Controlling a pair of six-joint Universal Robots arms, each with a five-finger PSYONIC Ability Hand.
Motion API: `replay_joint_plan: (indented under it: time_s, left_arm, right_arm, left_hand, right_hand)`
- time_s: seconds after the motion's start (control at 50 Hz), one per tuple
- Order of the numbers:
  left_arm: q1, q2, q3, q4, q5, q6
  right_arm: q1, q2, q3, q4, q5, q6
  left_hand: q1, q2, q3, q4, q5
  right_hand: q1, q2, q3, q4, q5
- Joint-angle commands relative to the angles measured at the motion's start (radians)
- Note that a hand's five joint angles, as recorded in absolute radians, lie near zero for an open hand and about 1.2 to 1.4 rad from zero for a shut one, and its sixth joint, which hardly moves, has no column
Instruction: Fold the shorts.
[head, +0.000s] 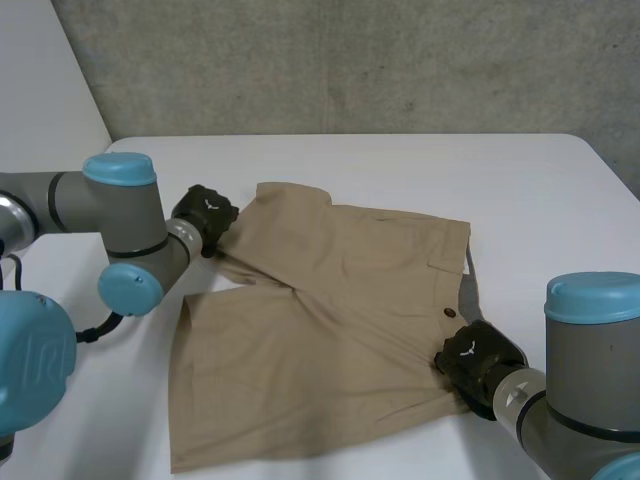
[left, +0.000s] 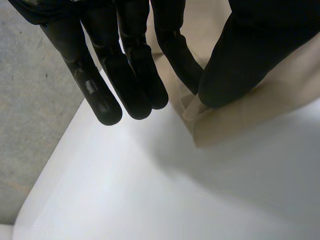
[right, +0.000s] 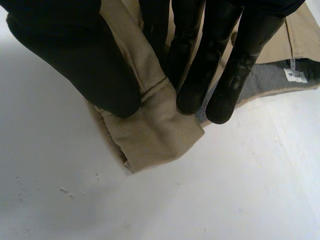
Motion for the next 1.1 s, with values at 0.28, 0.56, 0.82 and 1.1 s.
replay_joint_plan:
  time_s: [0.28,0.56,0.82,1.1]
  left_arm:
    - [0.005,0.135,-0.21,0.049,-0.143,0.06]
    - [-0.006,0.172,-0.227,0.048,-0.148,0.043]
    - [0.014,0.63,-0.618,0.019,-0.134,-0.331]
    - [-0.11,0.951,-1.158,-0.133,-0.005,-0.457]
  right_arm:
    - [0.004,-0.008,0.002,-0.006,0.0,0.002]
    - [0.004,-0.009,0.002,-0.006,0.0,0.005]
    - [0.0,-0.04,-0.077,-0.001,-0.006,0.172]
    - [-0.003,-0.002,-0.236,-0.001,-0.003,0.422]
  left_hand:
    - [0.267,0.2,0.209,0.203,0.248]
    - [-0.777,-0.844,-0.835,-0.841,-0.796]
    - [-0.766,-0.833,-0.824,-0.83,-0.785]
    - [-0.716,-0.783,-0.774,-0.78,-0.735]
  right_hand:
    - [0.419,0.212,0.195,0.204,0.249]
    - [0.419,0.212,0.195,0.204,0.249]
    - [0.419,0.212,0.195,0.204,0.249]
    - [0.419,0.212,0.195,0.204,0.249]
